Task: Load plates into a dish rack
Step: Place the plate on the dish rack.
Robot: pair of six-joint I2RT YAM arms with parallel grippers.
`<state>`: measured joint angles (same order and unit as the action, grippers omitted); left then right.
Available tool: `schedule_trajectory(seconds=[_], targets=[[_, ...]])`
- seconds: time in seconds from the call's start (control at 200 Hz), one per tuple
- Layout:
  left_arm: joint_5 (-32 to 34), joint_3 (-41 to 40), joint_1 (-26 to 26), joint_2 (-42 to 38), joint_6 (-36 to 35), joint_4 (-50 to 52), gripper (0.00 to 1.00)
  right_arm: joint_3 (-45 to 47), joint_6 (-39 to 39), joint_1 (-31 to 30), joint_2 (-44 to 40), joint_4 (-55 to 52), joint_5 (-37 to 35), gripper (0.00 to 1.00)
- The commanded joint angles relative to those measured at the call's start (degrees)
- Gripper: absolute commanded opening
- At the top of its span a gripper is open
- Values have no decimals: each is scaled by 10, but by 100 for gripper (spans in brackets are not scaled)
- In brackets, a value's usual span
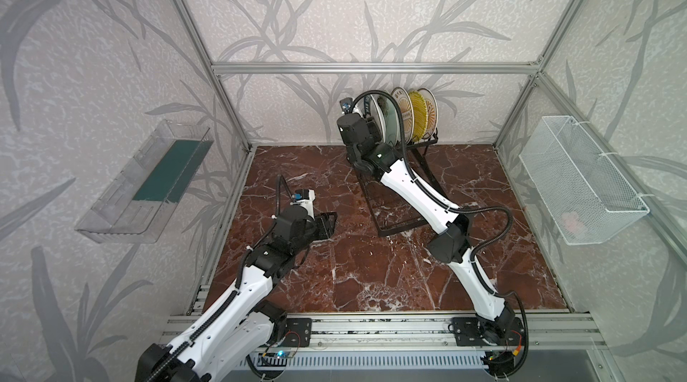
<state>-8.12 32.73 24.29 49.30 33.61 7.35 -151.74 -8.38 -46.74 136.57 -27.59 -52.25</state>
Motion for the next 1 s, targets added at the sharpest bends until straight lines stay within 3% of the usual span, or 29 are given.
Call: schedule_trajectory(seconds=[0.0,0.245,0.53,0.995], targets=[[-11,18,-3,5,-3,7,52,8,0,3,-49,2,1,56],[-21,18,-3,10,-1,6,52,41,6,0,-86,11,27,66],[-33,18,-2,23,13,0,52,138,35,2,-164,46,89,67],[-52,26,-2,65,26,-34,52,450,42,24,-380,215,145,67]])
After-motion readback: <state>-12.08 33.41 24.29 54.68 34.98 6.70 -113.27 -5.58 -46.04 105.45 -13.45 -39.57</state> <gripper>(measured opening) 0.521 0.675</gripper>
